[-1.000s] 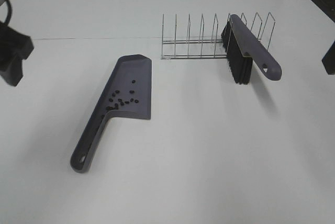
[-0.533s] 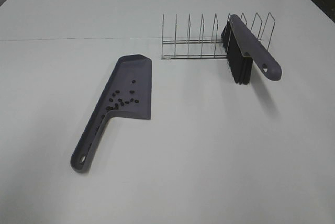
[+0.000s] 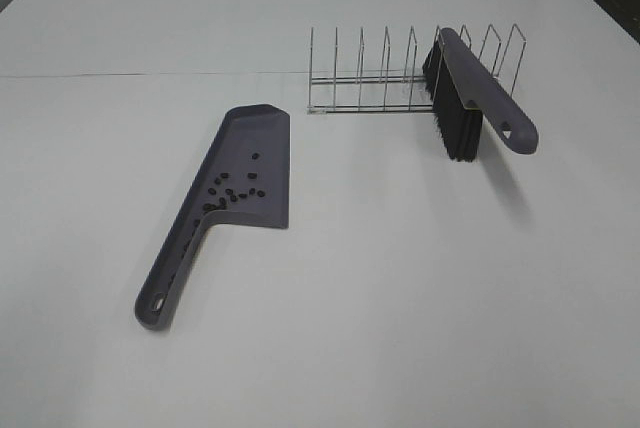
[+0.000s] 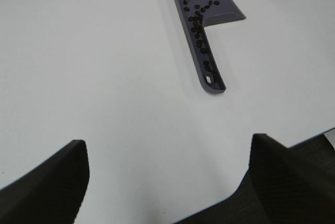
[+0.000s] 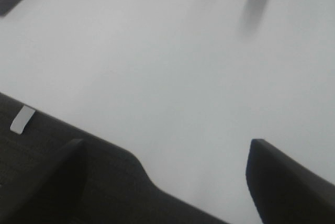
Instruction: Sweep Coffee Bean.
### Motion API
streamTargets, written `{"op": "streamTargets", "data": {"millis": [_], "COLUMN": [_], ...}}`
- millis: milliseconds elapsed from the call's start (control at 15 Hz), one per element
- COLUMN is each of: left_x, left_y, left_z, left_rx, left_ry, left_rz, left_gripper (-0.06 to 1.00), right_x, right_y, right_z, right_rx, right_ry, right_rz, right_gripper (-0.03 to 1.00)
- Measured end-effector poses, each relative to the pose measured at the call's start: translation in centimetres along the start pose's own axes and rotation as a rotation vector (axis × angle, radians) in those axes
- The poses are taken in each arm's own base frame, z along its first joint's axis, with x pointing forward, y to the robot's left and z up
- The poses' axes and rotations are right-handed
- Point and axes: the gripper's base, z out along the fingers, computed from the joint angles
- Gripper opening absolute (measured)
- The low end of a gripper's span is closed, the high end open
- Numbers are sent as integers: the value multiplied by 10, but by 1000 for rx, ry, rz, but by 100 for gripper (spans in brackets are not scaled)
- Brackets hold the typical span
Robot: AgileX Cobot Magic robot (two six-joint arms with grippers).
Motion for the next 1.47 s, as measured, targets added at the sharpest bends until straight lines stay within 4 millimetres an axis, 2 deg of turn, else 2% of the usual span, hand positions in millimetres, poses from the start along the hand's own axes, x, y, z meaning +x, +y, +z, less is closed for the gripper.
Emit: {"op": "streamTargets", "data": {"millis": [200, 867, 1133, 1267, 1467], "left_x": [1, 2, 4, 11, 19], "left_y": [0, 0, 6, 7, 3], "left_z": [-2, -4, -7, -19, -29], "left_rx": [7, -2, -160, -309, -354], "left_ry": [-10, -28, -52, -134, -222], "left_rz": [13, 5, -123, -229, -247], "left_gripper": [78, 78, 78, 78, 78], "right_x": [9, 10, 11, 18, 24], "right_y": [5, 5, 4, 9, 13], "right_z": [-13, -14, -15, -25, -30], "right_rx": [18, 20, 109, 188, 204], "right_ry": [-112, -122, -141, -232, -288], "right_rz": [-26, -28, 40, 59, 44], "right_gripper": [73, 73, 73, 73, 73]}}
